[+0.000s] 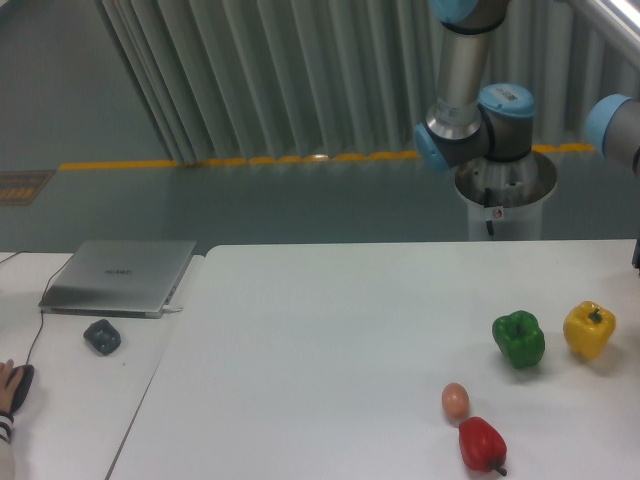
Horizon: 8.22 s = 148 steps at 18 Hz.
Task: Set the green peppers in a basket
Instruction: 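Move the gripper in toward the yellow and green peppers, then lower the open gripper toward the green pepper, then close the gripper on the green pepper's stem, then lift the green pepper and carry it out past the yellow pepper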
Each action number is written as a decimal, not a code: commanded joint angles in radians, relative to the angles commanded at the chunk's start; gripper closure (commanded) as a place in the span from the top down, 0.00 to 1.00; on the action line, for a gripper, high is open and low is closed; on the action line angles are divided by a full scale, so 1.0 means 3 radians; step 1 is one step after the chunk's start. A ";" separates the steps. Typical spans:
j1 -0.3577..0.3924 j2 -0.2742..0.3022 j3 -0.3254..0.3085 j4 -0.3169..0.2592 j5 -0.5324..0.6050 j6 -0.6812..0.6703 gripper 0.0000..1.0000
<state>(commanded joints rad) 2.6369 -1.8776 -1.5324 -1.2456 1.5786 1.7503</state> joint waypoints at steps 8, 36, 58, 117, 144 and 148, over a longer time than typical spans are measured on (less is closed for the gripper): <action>0.0062 0.0020 0.0005 0.0000 -0.0363 -0.0424 1.00; -0.0220 0.0276 -0.0046 -0.0399 -0.0543 -0.1309 1.00; -0.0496 0.0245 -0.0112 -0.0511 -0.0128 -0.1299 1.00; -0.0588 0.0112 0.0199 -0.0864 0.0378 -0.0844 0.43; -0.0031 0.0148 0.0450 -0.1110 0.0796 0.0598 0.43; 0.0071 0.0092 0.0379 -0.0880 0.0848 0.0833 0.43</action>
<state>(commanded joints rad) 2.6583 -1.8499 -1.4189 -1.5096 1.8331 2.0000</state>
